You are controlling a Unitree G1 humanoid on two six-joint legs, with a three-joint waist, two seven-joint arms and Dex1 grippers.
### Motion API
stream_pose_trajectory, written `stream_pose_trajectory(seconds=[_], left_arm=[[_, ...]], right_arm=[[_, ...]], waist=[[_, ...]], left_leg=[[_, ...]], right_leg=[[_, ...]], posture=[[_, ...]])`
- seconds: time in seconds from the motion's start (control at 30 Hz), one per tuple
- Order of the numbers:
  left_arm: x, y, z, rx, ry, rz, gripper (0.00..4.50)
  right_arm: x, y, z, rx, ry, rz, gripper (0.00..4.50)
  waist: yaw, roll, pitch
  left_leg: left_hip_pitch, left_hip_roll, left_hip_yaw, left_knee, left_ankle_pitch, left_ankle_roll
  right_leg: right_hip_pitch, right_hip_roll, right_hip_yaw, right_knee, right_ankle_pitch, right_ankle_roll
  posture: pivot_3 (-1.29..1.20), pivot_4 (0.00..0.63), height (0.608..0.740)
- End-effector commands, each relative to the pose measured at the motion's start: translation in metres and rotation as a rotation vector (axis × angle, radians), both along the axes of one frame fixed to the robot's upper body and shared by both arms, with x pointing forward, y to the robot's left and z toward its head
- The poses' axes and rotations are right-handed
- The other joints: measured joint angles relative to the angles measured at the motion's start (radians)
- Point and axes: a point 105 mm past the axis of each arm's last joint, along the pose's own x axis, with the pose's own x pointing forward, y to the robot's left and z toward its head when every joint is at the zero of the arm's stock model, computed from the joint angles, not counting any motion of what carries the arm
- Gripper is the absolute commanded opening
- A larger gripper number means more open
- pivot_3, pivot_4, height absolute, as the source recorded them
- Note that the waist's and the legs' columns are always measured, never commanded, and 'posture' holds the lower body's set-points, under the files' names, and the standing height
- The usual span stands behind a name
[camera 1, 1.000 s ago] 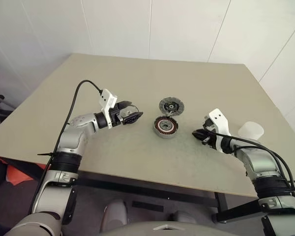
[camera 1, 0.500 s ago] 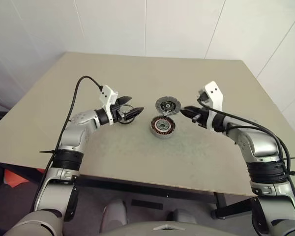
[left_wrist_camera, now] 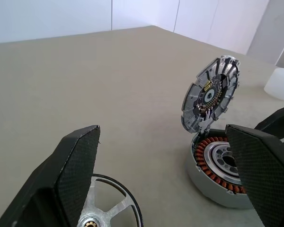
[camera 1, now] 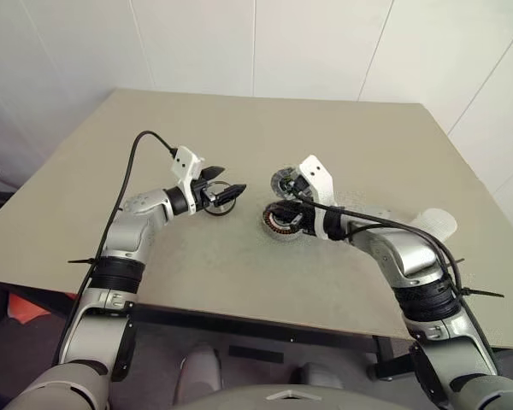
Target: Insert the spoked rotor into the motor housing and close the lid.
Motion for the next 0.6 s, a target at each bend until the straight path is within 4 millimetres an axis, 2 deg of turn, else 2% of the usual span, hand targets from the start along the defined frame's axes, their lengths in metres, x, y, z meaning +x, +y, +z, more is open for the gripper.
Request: stream_pose_trajectory(seconds=[0.03, 0.13, 0.37, 0.6], left_arm=[[0.002, 0.005, 0.015, 0.011, -0.071, 0.011, 4.50], [0.000, 0.004, 0.014, 0.012, -0.073, 0.009, 4.50], [-0.001, 0.002, 0.011, 0.008, -0.072, 0.008, 4.50], [-0.001, 0.002, 0.010, 0.007, -0.068, 0.012, 4.50]], right_arm=[[0.009, 0.000, -0.004, -0.024, -0.030, -0.009, 0.57], [0.014, 0.000, -0.011, -0.029, -0.025, -0.021, 0.57], [0.017, -0.003, -0.013, -0.057, -0.044, -0.029, 0.57], [0.014, -0.010, -0.001, -0.067, -0.081, -0.044, 0.57]], waist=[[0.001, 0.000, 0.000], [0.000, 0.000, 0.000], [0.000, 0.000, 0.000], [0.001, 0.000, 0.000]], left_leg=[[0.000, 0.000, 0.000, 0.000, 0.000, 0.000], [0.000, 0.000, 0.000, 0.000, 0.000, 0.000], [-0.001, 0.000, 0.000, 0.000, 0.001, -0.002], [0.000, 0.000, 0.000, 0.001, 0.001, -0.002]], right_leg=[[0.000, 0.000, 0.000, 0.000, 0.000, 0.000], [0.000, 0.000, 0.000, 0.001, 0.000, 0.000], [0.000, 0.000, 0.000, 0.000, 0.000, 0.000], [0.000, 0.000, 0.000, 0.001, 0.000, 0.000]], posture=[[0.00, 0.000, 0.740], [0.00, 0.000, 0.740], [0.00, 0.000, 0.740], [0.00, 0.000, 0.740]])
